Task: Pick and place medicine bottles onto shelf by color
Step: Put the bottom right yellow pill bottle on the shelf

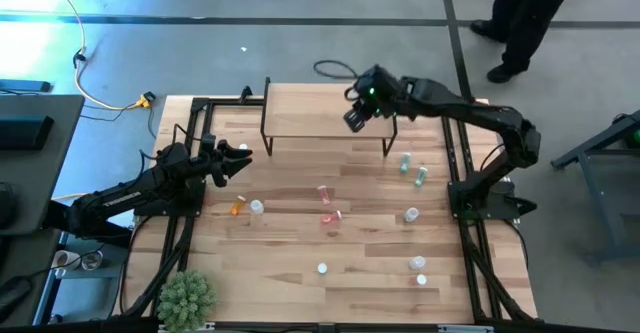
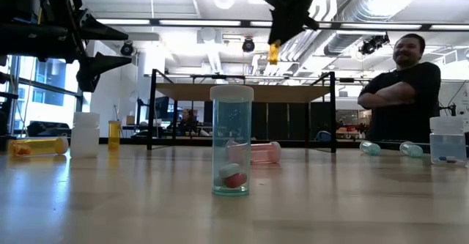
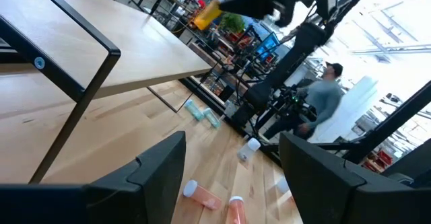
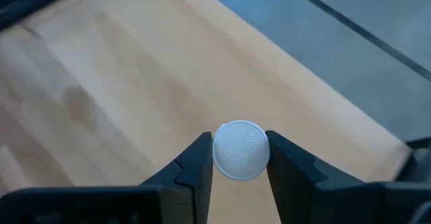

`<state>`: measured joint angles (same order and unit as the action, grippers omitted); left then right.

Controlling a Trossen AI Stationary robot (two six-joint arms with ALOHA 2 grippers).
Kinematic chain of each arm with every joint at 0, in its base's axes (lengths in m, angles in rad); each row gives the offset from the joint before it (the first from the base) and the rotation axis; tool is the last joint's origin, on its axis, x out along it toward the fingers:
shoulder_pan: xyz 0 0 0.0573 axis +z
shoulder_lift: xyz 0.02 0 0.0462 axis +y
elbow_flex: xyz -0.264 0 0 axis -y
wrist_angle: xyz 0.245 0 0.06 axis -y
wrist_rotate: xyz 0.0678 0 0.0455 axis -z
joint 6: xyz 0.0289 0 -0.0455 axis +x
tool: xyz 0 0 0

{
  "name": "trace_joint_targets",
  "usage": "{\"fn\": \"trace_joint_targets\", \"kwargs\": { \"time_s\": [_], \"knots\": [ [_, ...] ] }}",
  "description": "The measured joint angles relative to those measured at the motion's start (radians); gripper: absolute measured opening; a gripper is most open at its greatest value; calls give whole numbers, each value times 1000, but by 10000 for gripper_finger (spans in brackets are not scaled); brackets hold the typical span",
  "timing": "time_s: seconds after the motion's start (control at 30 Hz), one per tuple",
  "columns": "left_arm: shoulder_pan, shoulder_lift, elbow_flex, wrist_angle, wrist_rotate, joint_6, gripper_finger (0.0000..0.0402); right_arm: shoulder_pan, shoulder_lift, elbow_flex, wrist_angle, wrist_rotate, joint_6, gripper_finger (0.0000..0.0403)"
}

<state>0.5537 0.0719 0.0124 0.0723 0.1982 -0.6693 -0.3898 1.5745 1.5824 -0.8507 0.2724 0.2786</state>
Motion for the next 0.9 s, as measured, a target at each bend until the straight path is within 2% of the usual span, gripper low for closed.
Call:
{"fn": "trace_joint_targets", "kwargs": {
  "time_s": [0.27,0.57,0.77,0.9],
  "knots": [
    [0,0,0,0,0,0,229,-170,0,10,-44,-46,-94,108],
    [0,0,0,0,-2,-6,229,-336,0,10,-40,-145,-145,108],
    [0,0,0,0,-4,-8,229,-441,0,10,8,-323,-293,108],
    [0,0,0,0,-4,-23,229,-471,0,-14,26,-384,-387,108]
  ]
}}
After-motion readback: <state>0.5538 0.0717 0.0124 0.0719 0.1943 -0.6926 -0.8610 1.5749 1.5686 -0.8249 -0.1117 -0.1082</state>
